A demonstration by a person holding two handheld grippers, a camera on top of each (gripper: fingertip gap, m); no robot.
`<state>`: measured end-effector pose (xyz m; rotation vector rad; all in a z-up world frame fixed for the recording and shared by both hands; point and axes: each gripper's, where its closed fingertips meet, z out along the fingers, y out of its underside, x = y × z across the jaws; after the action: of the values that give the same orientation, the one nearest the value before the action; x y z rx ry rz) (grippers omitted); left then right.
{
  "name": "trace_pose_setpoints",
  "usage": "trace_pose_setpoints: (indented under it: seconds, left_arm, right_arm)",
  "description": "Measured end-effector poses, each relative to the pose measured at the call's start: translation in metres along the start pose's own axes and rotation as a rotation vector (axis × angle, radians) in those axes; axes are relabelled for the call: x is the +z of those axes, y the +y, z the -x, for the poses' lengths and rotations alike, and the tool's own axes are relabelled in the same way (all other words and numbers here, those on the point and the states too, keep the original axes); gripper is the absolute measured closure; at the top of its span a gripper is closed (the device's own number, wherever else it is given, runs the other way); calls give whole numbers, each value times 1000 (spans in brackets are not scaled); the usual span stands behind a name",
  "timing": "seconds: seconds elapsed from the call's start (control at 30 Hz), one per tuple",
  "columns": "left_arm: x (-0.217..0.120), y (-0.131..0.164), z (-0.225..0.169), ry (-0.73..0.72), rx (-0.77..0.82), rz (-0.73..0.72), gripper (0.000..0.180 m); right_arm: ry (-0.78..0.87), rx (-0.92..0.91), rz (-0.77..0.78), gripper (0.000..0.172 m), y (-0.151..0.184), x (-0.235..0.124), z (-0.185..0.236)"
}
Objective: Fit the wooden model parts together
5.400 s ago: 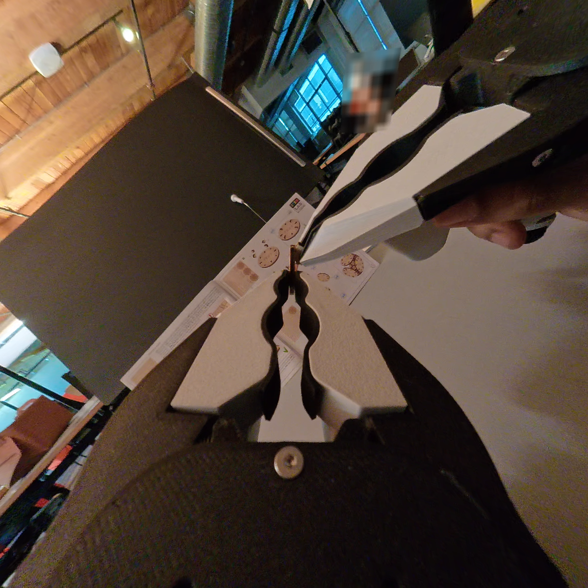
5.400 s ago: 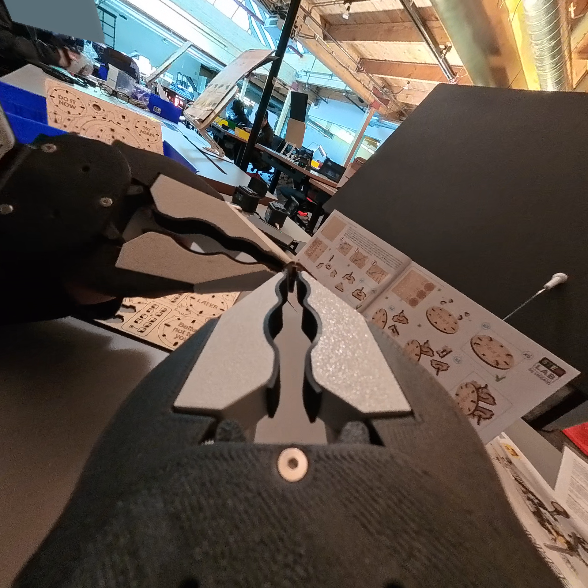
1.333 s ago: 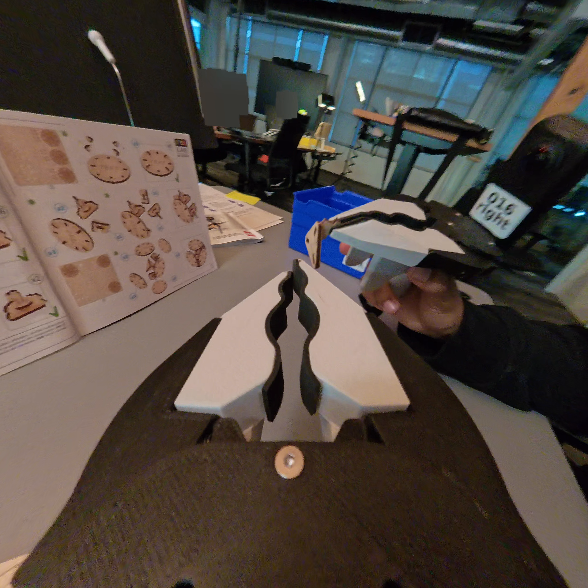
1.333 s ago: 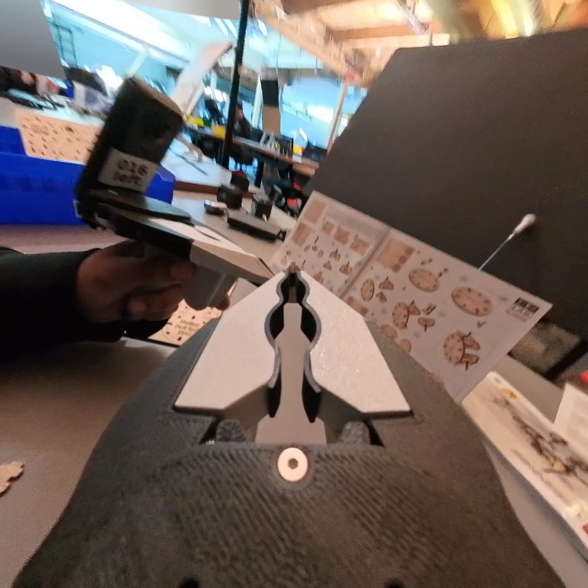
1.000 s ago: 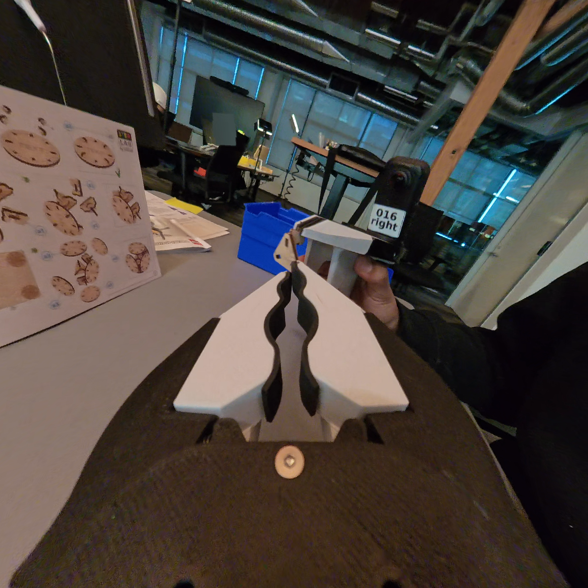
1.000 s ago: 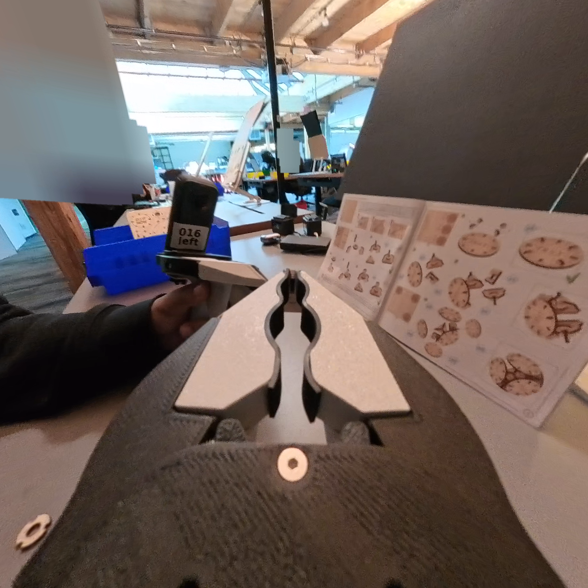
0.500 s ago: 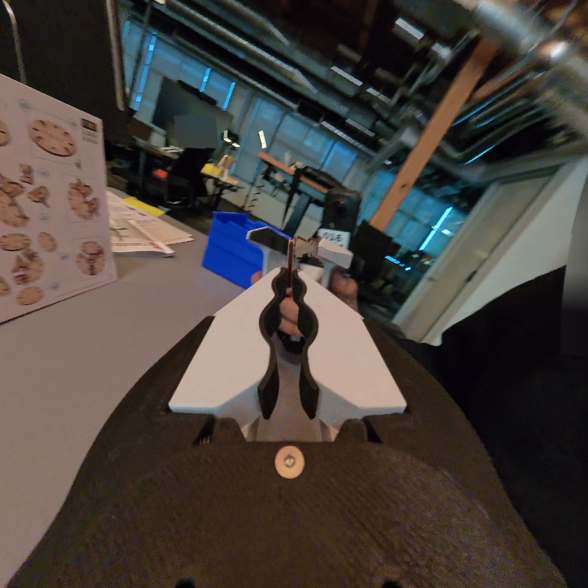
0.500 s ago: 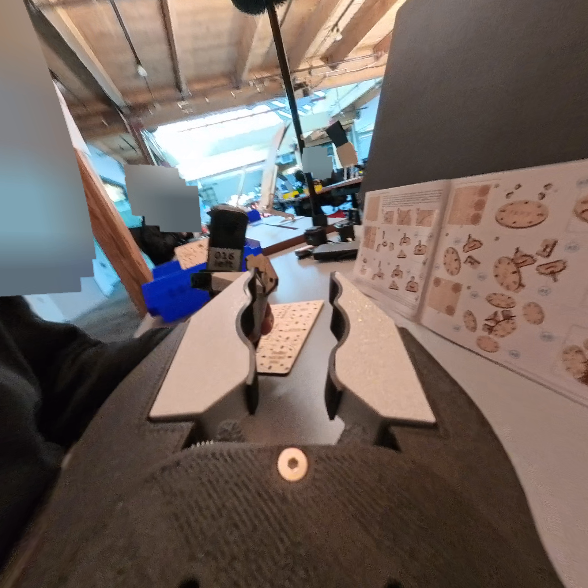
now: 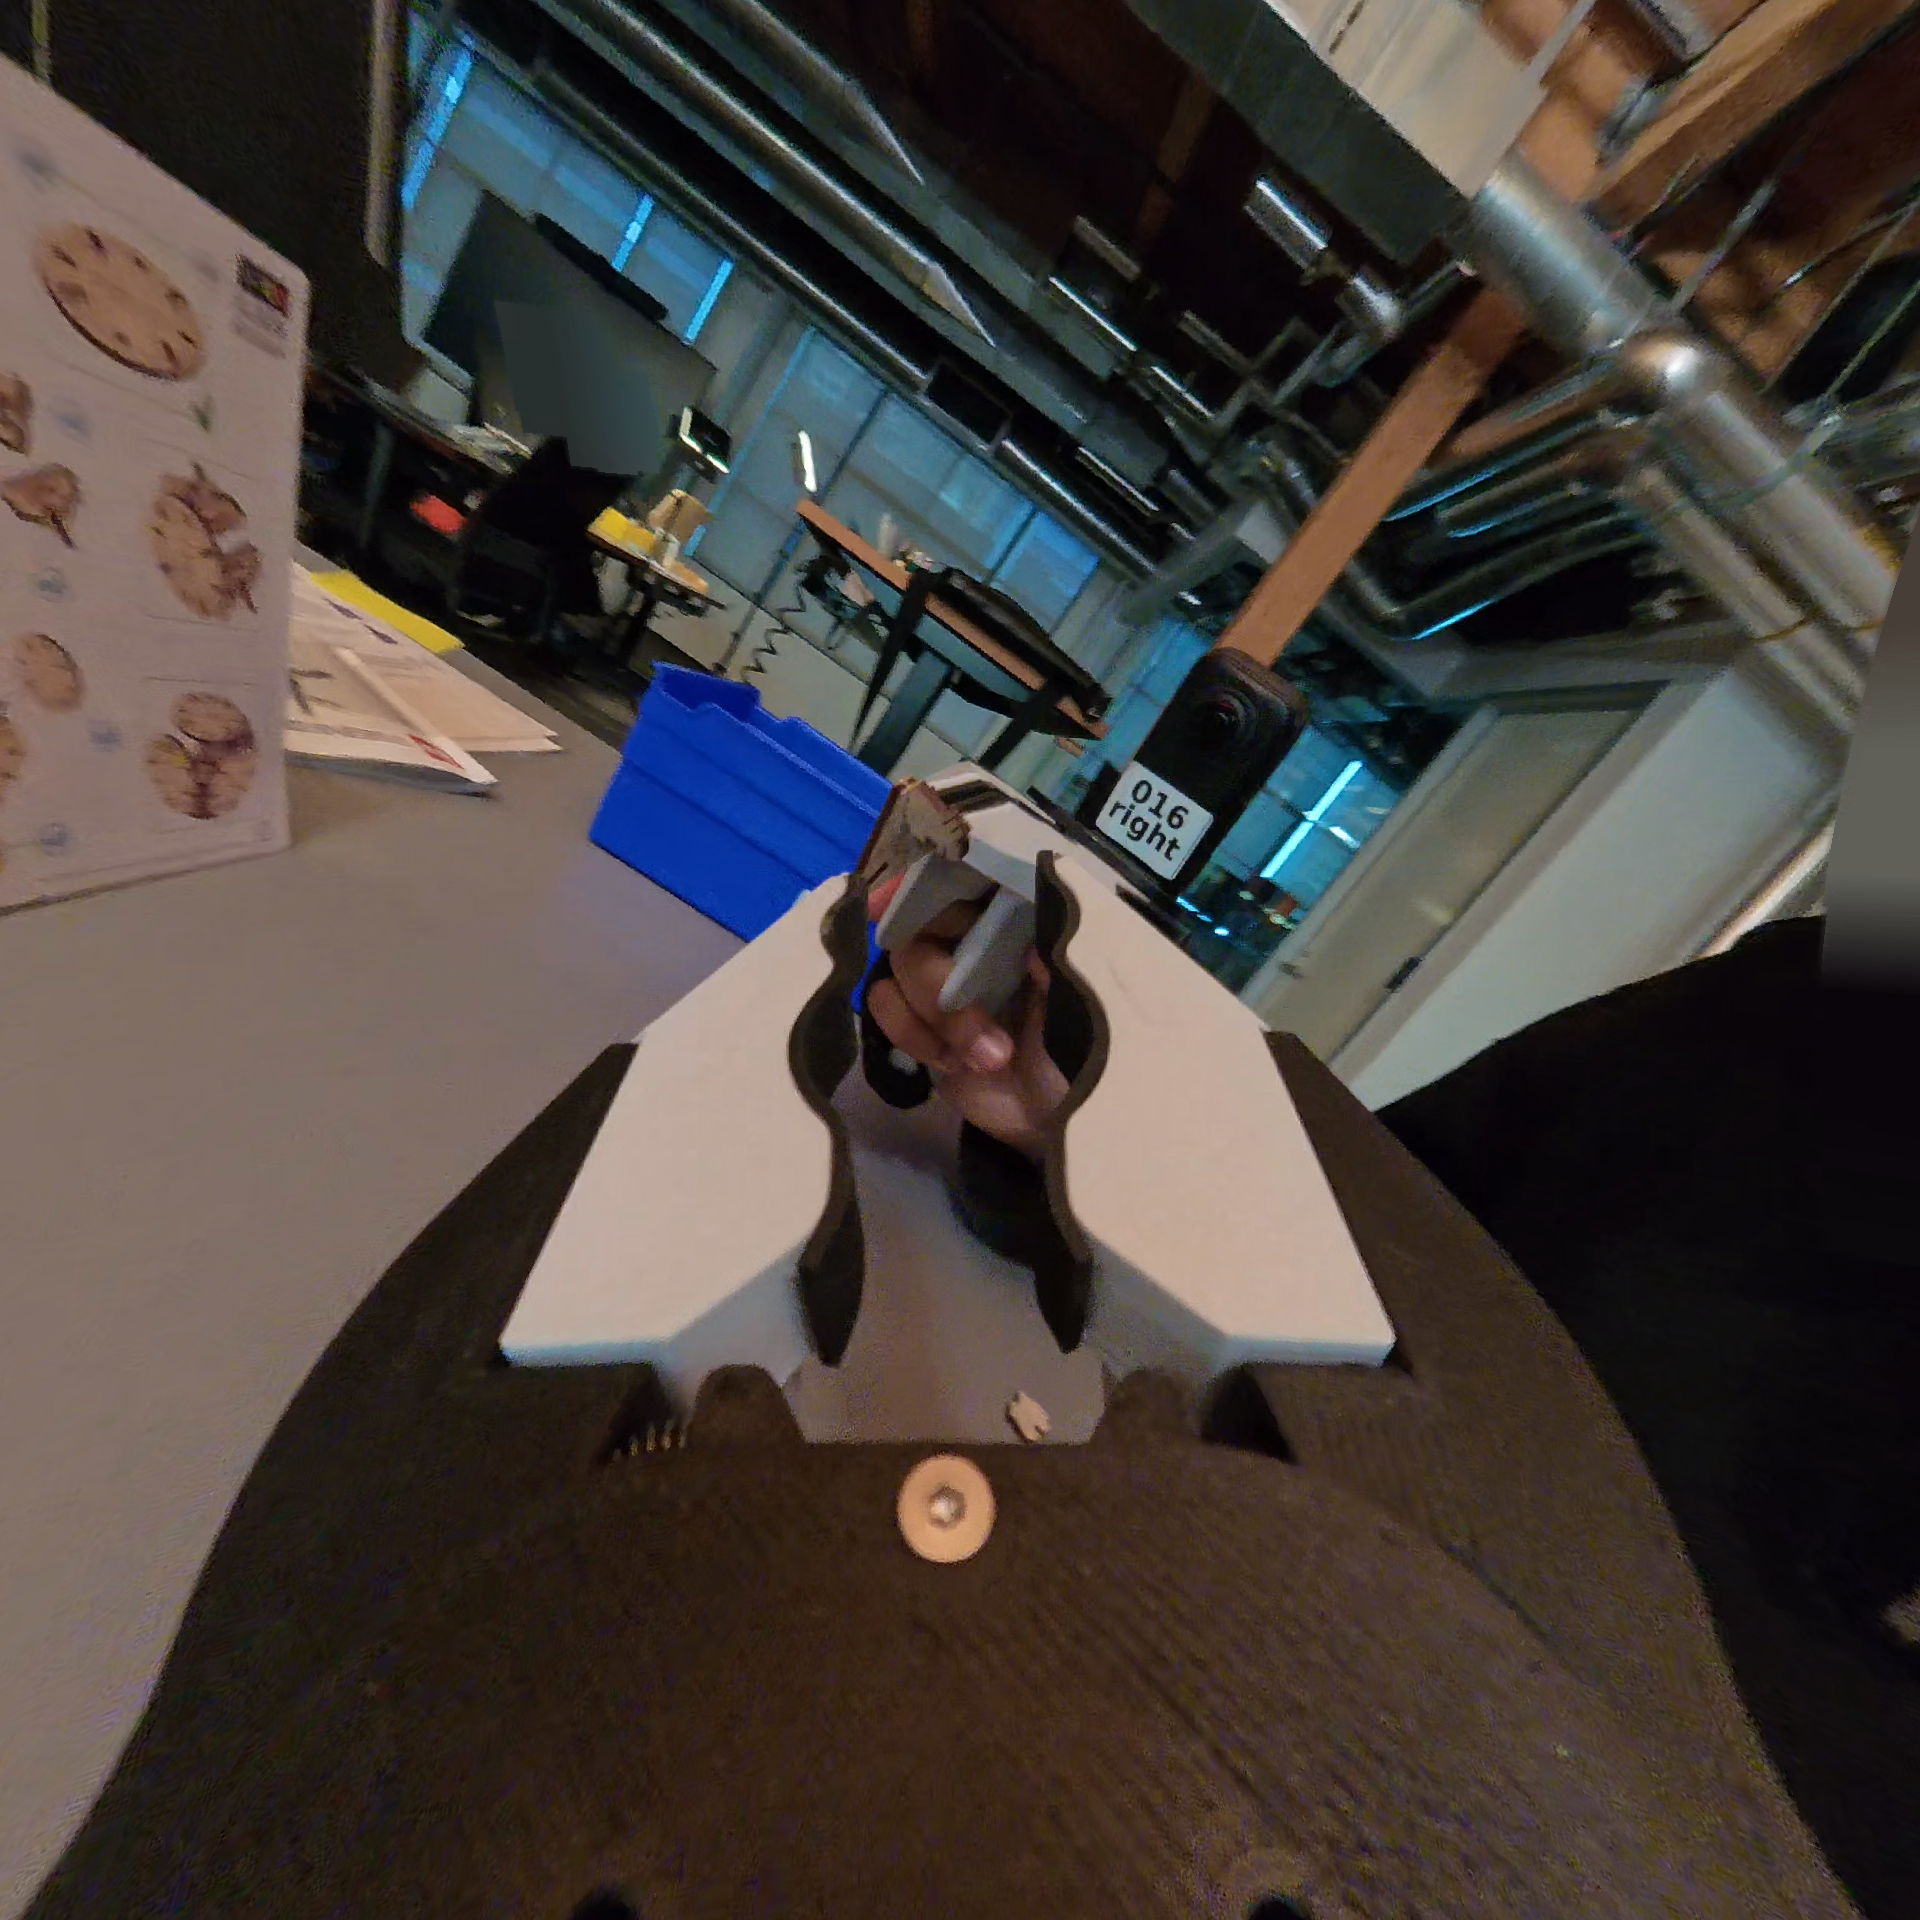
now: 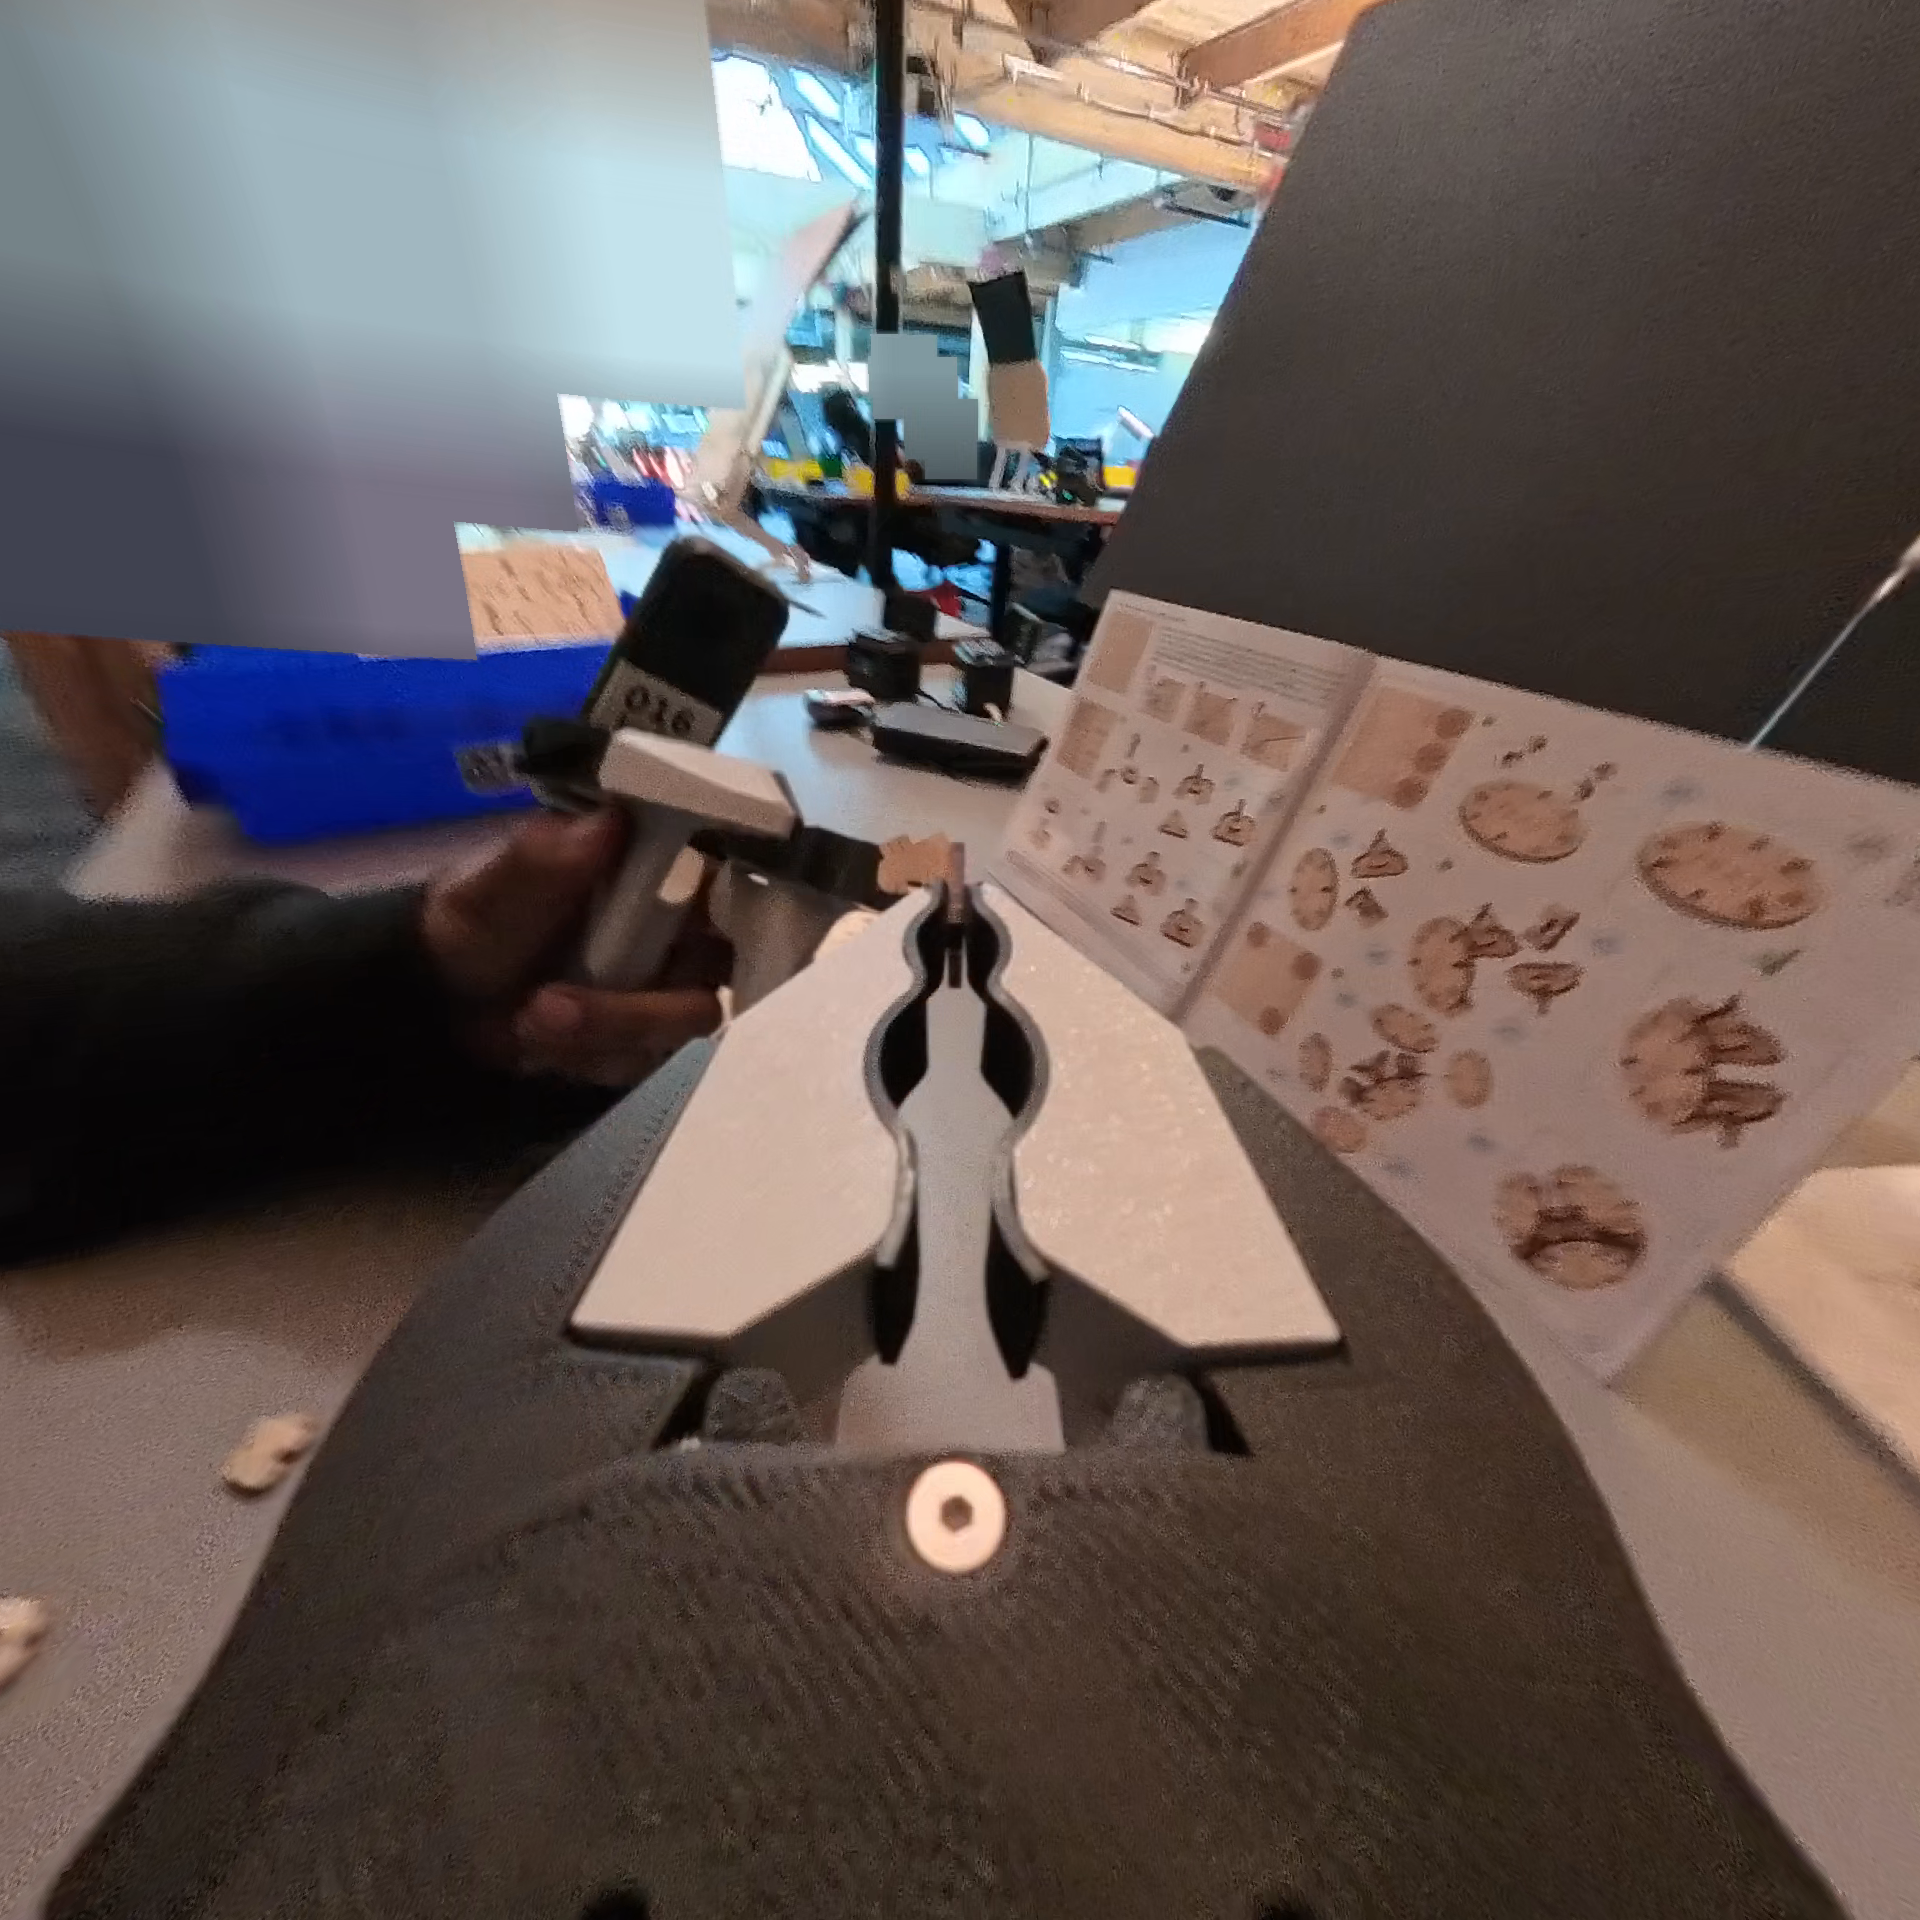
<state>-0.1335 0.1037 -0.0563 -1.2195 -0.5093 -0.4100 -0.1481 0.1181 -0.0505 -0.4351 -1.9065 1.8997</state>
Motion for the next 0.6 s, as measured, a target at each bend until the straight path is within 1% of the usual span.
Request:
trace_pose_setpoints:
  seconds: [0.1,0.13,0.17,0.2,0.27,0.33,0.4,0.5,0.6]
  left_arm:
    - [2,5,-2,56,-89,5,145]
    - [2,5,1,51,-118,-2,151]
    - [1,5,4,39,-134,-6,170]
    - [1,5,6,31,-139,-10,174]
    - [2,8,10,7,-152,10,175]
    - [3,10,13,-19,-154,23,180]
    - [4,11,13,-28,-161,25,180]
    - [3,13,16,-46,-167,45,180]
    - [3,15,12,-10,-210,59,180]
  right_arm:
    - [53,-195,78,172,9,6,8]
    - [58,-234,93,171,11,8,11]
    - [66,-257,95,171,12,9,12]
    - [70,-264,90,172,11,9,12]
    - [66,-264,108,171,14,9,11]
    - [52,-260,84,169,12,7,12]
    - [44,-250,67,169,10,7,13]
    - [37,-254,87,169,14,8,13]
    - [67,-364,115,167,16,8,14]
